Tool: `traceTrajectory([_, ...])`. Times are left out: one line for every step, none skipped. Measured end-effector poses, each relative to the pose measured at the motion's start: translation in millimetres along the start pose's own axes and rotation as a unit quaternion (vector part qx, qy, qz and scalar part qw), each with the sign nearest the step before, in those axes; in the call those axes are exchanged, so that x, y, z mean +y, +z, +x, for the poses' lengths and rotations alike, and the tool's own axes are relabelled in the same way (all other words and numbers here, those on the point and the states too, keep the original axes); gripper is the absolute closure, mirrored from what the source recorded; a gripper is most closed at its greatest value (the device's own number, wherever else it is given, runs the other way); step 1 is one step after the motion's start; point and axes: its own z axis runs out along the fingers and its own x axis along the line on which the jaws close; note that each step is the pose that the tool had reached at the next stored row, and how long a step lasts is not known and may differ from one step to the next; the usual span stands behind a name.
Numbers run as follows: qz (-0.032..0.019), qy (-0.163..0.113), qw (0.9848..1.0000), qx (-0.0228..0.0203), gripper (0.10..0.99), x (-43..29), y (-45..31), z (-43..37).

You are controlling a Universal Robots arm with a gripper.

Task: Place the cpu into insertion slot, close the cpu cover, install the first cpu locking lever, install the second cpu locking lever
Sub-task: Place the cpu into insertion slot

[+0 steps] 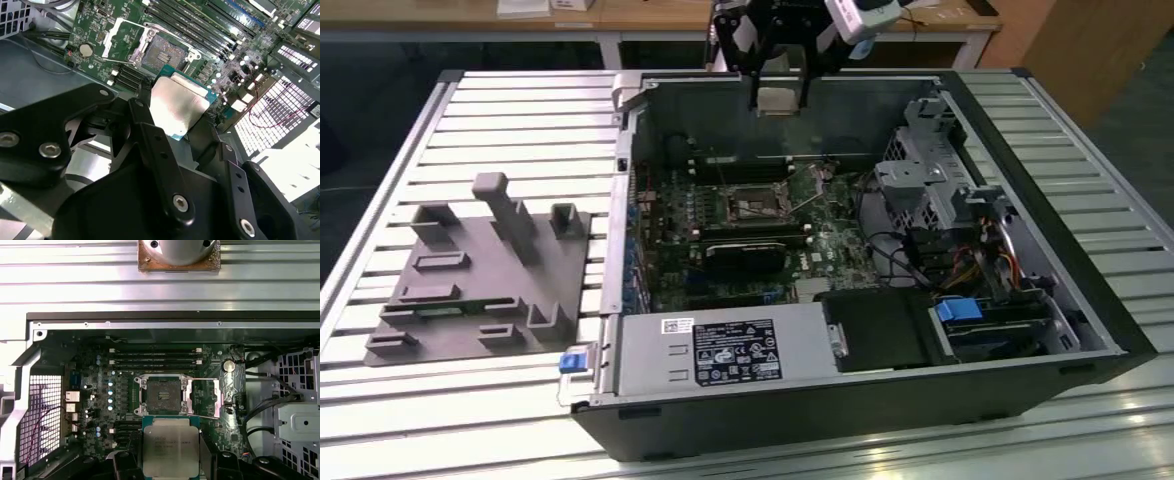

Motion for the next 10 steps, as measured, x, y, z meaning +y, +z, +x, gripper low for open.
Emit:
traceTrajectory([0.0, 0.0, 1.0, 0.0, 0.545, 0.0, 0.0, 0.1])
traceTrajectory([0.0, 0.001, 1.0, 0.0, 0.545, 0.0, 0.0, 0.1])
traceTrajectory([0.0, 0.001, 1.0, -0.0001, 0.545, 0.0, 0.0, 0.2])
traceTrajectory([0.0, 0.002, 1.0, -0.0002, 0.545, 0.0, 0.0, 0.2])
traceTrajectory([-0.0001, 0.004, 1.0, -0.0003, 0.545, 0.0, 0.0, 0.2])
traceTrajectory([-0.0001, 0.006, 1.0, -0.0005, 0.545, 0.0, 0.1, 0.3])
traceTrajectory([-0.0002, 0.008, 1.0, -0.0007, 0.545, 0.0, 0.1, 0.3])
traceTrajectory([-0.0002, 0.01, 0.9999, -0.0009, 0.545, 0.0, 0.1, 0.3])
traceTrajectory([-0.0003, 0.013, 0.9999, -0.0011, 0.545, 0.0, 0.1, 0.3])
traceTrajectory([-0.0003, 0.015, 0.9999, -0.0013, 0.545, 0.0, 0.1, 0.3])
